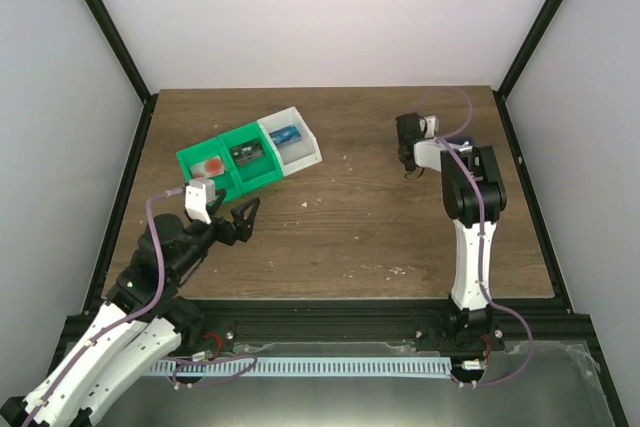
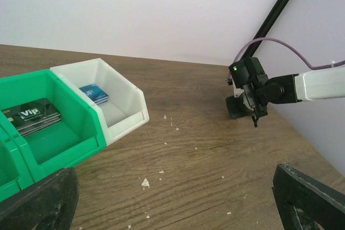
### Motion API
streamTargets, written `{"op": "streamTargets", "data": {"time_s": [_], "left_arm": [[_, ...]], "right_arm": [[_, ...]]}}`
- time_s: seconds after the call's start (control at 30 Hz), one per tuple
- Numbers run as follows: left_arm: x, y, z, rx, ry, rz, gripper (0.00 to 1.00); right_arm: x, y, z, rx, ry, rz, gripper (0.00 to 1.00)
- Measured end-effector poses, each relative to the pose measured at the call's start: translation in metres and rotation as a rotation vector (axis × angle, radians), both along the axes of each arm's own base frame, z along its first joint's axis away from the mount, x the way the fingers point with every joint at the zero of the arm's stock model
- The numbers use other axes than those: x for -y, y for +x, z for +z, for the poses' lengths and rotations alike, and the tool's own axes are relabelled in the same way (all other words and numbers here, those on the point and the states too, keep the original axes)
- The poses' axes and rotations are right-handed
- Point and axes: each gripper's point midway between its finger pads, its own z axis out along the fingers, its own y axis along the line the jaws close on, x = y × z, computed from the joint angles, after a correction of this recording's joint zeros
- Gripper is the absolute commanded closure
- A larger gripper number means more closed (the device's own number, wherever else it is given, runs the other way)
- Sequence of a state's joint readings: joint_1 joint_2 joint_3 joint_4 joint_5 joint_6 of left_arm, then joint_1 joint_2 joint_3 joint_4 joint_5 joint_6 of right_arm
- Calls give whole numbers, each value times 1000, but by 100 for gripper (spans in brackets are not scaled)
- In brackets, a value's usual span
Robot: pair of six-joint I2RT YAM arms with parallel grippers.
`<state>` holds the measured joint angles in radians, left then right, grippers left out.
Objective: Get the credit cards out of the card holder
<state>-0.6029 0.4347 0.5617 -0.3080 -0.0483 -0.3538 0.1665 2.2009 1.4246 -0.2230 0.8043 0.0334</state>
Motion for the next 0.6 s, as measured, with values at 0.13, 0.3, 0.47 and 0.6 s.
{"op": "streamTargets", "data": {"time_s": [0.13,0.3,0.47,0.6], "left_arm": [[0,0,0,-1,1,0,0],[1,3,-5,-18,13,4,0],[1,7,-10,-34,25,16,0],[-1,8,-13,-43,32,31,0]], "right_arm": [[-41,-13,1,-18,20,82,100],[-91,-41,3,-59,60,193,100],[-146,-62,17,-66,114,300,100],[-188,-85,29,-64,184,391,100]]}}
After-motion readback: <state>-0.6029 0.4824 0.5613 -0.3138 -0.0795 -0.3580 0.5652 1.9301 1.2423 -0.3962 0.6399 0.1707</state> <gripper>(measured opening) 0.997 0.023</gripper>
